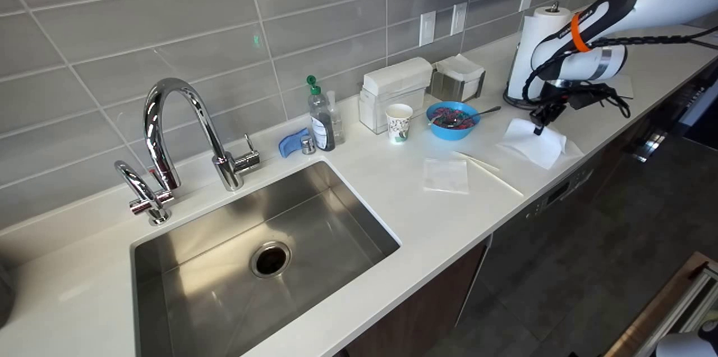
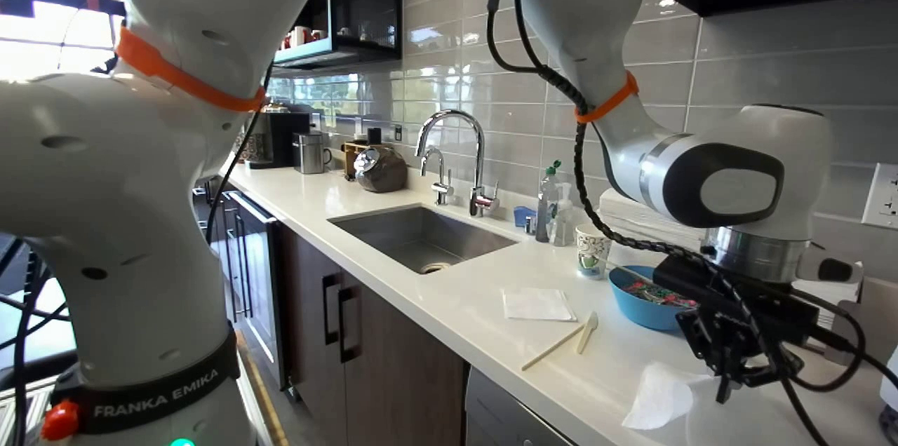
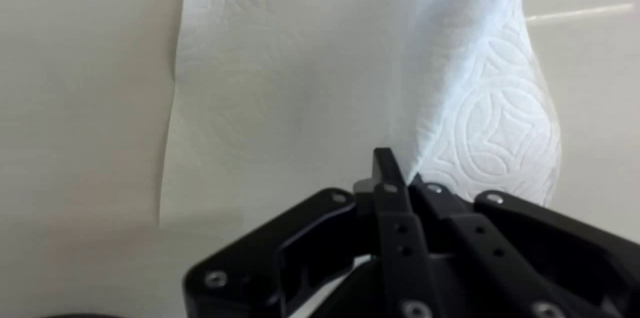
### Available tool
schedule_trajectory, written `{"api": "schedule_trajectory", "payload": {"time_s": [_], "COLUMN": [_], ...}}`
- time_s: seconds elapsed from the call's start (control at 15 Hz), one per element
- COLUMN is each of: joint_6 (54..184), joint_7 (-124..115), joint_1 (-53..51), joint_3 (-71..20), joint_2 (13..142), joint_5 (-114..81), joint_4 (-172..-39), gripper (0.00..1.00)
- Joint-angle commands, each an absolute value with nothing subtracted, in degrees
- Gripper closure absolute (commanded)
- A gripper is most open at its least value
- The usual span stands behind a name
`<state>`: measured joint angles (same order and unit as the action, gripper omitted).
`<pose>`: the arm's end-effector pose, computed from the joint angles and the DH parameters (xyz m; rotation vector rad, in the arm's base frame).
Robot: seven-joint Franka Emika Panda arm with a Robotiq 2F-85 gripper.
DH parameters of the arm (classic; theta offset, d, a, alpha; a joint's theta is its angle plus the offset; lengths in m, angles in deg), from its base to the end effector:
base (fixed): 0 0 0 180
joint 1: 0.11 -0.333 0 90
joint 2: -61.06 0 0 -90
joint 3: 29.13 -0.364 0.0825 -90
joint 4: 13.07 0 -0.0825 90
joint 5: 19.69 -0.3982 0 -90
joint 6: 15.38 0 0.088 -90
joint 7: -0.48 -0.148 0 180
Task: Use one white napkin to wipe the counter.
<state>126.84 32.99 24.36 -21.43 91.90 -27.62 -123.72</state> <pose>0.5624 -0.3465 0.1990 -3.1349 0.1306 -0.0413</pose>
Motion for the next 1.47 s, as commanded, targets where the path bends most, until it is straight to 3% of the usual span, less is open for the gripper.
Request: {"api": "schedule_trajectory", "payload": {"time_s": [0.0, 0.4, 0.53, 1.13, 1.2, 1.4], "joint_6": [130.7, 138.3, 138.0, 136.3, 133.9, 130.9], "joint_7": [24.6, 8.8, 4.9, 6.9, 8.8, 22.9], "joint_1": [25.2, 23.1, 22.8, 25.1, 25.7, 31.3], "joint_3": [-20.4, -16.4, -15.9, -18.6, -18.8, -23.9], "joint_2": [93.8, 99.1, 100.8, 93.4, 91.8, 85.5], "joint_5": [-28.3, -26.4, -26.7, -27.9, -27.4, -31.1], "joint_4": [-122.2, -118.1, -116.3, -119.4, -120.3, -125.5], "gripper": [1.00, 1.00, 0.73, 0.07, 0.01, 0.00]}}
